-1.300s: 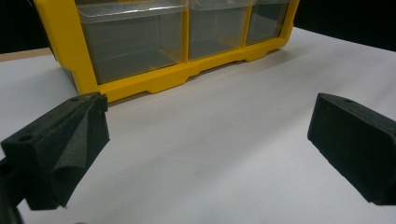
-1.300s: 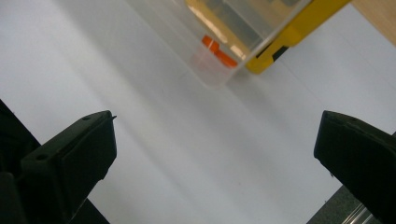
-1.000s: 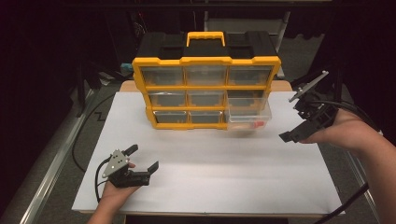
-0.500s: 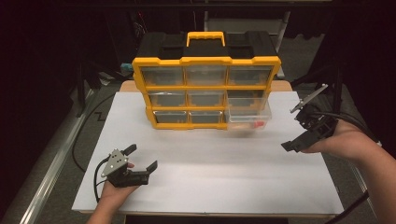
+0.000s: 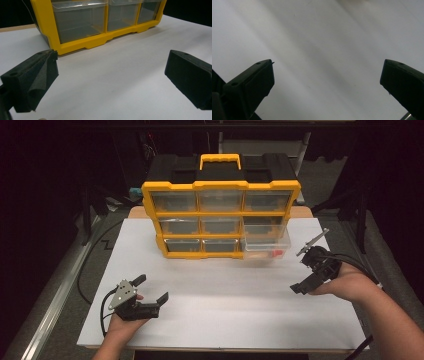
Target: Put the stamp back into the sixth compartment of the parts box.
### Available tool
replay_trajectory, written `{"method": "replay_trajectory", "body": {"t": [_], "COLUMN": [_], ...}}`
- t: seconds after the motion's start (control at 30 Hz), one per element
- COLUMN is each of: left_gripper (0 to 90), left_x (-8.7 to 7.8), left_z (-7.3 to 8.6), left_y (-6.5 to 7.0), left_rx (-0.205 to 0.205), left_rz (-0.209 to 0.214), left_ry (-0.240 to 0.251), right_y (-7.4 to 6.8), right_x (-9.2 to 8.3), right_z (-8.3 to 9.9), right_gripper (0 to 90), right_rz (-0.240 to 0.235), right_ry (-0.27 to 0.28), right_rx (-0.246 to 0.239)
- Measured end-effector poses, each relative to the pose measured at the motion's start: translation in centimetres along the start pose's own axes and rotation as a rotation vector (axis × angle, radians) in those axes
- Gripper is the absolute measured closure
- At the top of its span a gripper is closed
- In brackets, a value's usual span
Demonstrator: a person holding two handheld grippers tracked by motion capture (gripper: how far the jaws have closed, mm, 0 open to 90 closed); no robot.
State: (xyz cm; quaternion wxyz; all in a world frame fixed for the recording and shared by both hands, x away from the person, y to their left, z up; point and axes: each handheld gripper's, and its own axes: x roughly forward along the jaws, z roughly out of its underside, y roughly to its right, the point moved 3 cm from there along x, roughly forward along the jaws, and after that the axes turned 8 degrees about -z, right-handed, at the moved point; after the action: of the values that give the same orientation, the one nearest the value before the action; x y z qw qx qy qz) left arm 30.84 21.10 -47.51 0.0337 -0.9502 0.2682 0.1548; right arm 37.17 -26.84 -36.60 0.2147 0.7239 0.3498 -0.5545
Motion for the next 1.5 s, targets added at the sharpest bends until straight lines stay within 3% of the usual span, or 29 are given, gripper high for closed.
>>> {"method": "replay_trajectory", "body": {"t": [0.33, 0.43, 0.5, 0.57, 0.63, 0.67, 0.73, 0.83, 0.87, 0.93, 1.03, 1.07, 1.1, 1.17, 1.27, 1.5], "left_gripper": [0.4, 0.3, 0.4, 0.3, 0.4, 0.4, 0.3, 0.3, 0.3, 0.4, 0.3, 0.3, 0.3, 0.3, 0.4, 0.3], "left_x": [0.1, 0.1, 0.1, 0.1, 0.2, 0.2, 0.2, 0.2, 0.2, 0.2, 0.2, 0.2, 0.2, 0.2, 0.2, 0.0], "left_z": [0.0, 0.1, 0.1, 0.1, 0.1, 0.1, 0.1, 0.1, 0.1, 0.1, 0.0, 0.0, 0.0, 0.1, 0.1, 0.0], "left_y": [0.0, 0.0, 0.0, 0.0, 0.0, 0.0, 0.1, 0.1, 0.1, 0.0, -0.1, -0.1, -0.1, -0.1, -0.1, -0.4], "left_rx": [0.000, 0.000, 0.001, 0.000, 0.001, 0.000, -0.003, -0.003, -0.006, -0.011, -0.026, -0.028, -0.024, -0.023, -0.031, -0.036], "left_rz": [-0.002, -0.002, -0.002, -0.002, -0.001, 0.000, 0.004, 0.007, 0.006, 0.004, 0.008, 0.005, 0.003, 0.000, 0.001, -0.010], "left_ry": [-0.007, -0.009, -0.010, -0.011, -0.015, -0.018, -0.021, -0.023, -0.024, -0.021, -0.018, -0.017, -0.020, -0.025, -0.025, -0.011], "right_y": [-0.1, -0.5, -0.4, -0.7, -0.6, -0.7, -0.7, -0.8, -0.9, -1.0, -1.2, -1.4, -1.4, -1.6, -2.1, -3.1], "right_x": [5.7, 7.2, 8.1, 8.5, 9.0, 9.4, 9.5, 10.1, 10.4, 10.4, 10.8, 11.0, 11.0, 11.0, 10.7, 9.6], "right_z": [1.0, 1.3, 1.4, 1.5, 1.7, 2.0, 2.1, 2.5, 2.8, 2.8, 3.1, 3.3, 3.3, 3.4, 3.7, 5.0], "right_gripper": [0.1, 0.1, 0.1, 0.1, 0.1, 0.1, 0.1, 0.1, 0.1, 0.1, 0.1, 0.1, 0.1, 0.1, 0.2, 0.1], "right_rz": [-0.016, -0.018, -0.020, -0.020, -0.011, -0.015, -0.015, -0.008, -0.010, -0.005, -0.002, 0.012, 0.012, 0.026, 0.034, 0.016], "right_ry": [-0.060, -0.070, -0.066, -0.053, -0.022, 0.015, 0.031, 0.096, 0.143, 0.165, 0.268, 0.337, 0.337, 0.412, 0.573, 0.827], "right_rx": [0.013, 0.042, 0.010, 0.035, 0.017, 0.030, 0.032, 0.040, 0.049, 0.054, 0.062, 0.061, 0.061, 0.077, 0.098, 0.132]}}
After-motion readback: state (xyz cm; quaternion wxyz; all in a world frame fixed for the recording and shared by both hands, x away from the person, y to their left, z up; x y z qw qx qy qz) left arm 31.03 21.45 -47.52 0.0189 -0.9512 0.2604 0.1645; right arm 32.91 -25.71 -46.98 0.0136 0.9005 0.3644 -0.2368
